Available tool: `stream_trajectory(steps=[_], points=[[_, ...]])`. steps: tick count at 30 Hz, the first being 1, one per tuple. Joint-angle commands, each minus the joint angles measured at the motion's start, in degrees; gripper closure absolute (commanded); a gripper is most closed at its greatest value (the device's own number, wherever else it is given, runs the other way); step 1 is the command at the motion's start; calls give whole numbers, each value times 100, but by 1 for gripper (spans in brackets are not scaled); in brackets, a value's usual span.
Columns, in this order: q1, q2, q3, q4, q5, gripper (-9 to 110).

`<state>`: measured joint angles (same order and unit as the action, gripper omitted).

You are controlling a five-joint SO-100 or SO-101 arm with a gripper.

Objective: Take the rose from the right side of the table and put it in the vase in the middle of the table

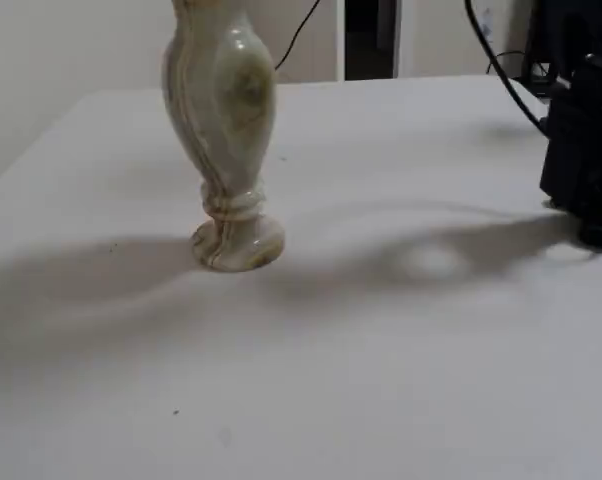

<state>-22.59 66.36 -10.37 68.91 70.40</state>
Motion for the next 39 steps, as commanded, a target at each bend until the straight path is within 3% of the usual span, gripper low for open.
stream_trajectory(steps=[1, 18, 24, 30, 35, 39], points=[[193, -79, -193, -149, 167, 102], [905, -229, -272, 352, 316, 101], [932, -264, -281, 853, 343, 96], [1081, -62, -281, 1230, 404, 78], [1222, 105, -237, 1916, 369, 54], [1450, 88, -281, 2312, 123, 48]])
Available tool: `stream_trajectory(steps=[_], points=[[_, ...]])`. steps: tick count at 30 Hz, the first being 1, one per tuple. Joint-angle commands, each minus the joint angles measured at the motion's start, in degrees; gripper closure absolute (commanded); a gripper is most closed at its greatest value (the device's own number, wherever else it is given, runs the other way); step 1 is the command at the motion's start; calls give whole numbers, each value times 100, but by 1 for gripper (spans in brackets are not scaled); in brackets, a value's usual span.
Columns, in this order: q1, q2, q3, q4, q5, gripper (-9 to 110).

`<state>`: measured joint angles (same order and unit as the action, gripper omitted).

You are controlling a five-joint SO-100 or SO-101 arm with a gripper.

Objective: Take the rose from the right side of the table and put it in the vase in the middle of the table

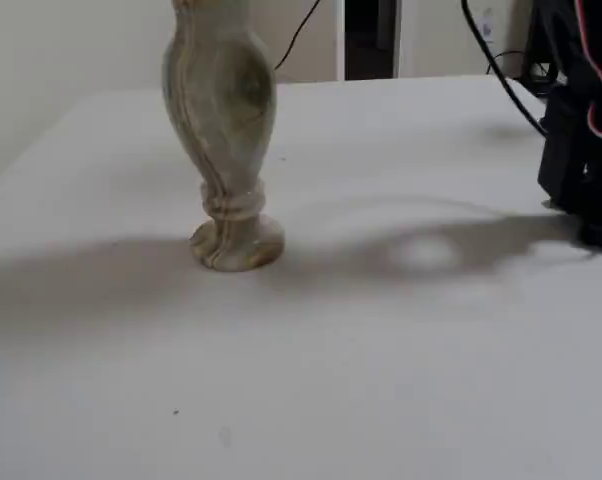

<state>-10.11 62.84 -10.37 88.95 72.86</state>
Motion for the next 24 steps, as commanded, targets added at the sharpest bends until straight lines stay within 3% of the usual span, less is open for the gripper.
stream_trajectory(steps=[1, 7, 11, 13, 20, 24], points=[[237, 475, -281, 360, -158, 45], [413, 870, -281, 343, -1424, 45], [554, 1230, -281, 492, -2988, 56], [633, 1424, -281, 694, -3665, 71], [562, 2312, -281, 1441, -5801, 101], [413, 2944, -202, 1468, -6847, 102]])
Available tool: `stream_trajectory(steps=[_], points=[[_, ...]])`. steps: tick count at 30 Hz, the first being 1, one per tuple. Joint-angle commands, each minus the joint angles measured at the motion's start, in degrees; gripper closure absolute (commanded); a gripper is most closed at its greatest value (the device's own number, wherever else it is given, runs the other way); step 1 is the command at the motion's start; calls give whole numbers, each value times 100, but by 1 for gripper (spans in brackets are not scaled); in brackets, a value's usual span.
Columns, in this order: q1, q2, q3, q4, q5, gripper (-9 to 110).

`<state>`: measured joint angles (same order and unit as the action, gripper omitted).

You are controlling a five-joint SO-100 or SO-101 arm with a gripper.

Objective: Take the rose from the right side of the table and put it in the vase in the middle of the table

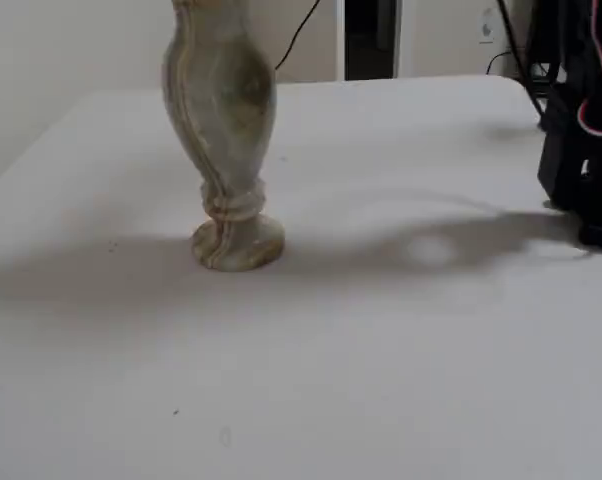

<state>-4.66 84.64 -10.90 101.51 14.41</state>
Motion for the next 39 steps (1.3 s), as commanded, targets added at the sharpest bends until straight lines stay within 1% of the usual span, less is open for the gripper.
stream_trajectory(steps=[1, 4, 9, 13, 17, 19, 26, 30, 39], points=[[-176, 940, -88, 211, -1257, 102], [-387, 1670, 483, 220, -2013, 102], [-791, 3278, 2338, 202, -2856, 102], [-861, 4781, 4403, 62, -2909, 102], [-888, 7242, 7866, -1195, -2883, 102], [-835, 8235, 9229, -1485, -2918, 102], [-545, 10529, 12542, -2162, -2856, 102], [-246, 10582, 13263, -2127, -2461, 102], [-62, 10582, 14766, -2013, -2479, 102]])
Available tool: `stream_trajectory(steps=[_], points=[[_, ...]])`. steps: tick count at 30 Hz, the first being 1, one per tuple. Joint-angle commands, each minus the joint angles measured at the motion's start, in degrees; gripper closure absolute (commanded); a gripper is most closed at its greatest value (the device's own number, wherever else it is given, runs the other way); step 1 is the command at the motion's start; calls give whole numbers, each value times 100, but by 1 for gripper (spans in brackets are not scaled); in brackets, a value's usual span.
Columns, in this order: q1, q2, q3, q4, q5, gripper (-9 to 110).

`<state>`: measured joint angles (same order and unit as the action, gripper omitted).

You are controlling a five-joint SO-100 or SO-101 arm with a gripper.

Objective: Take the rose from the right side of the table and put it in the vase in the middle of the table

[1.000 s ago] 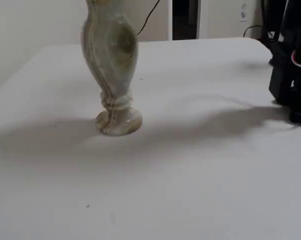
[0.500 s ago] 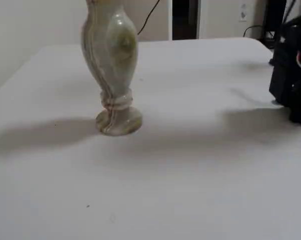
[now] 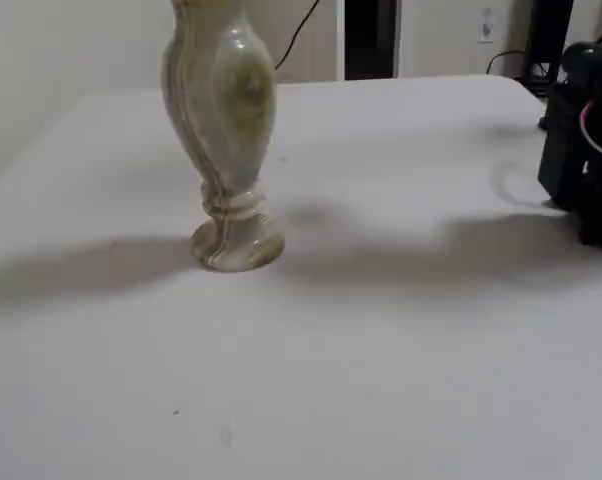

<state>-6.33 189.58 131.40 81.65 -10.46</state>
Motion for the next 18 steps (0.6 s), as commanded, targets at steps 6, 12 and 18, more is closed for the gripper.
stream_trajectory(steps=[6, 12, 18], points=[[62, 88, 1679, 281, -466, 102], [158, 88, 2751, -123, -545, 102], [325, 88, 3727, -624, -536, 102]])
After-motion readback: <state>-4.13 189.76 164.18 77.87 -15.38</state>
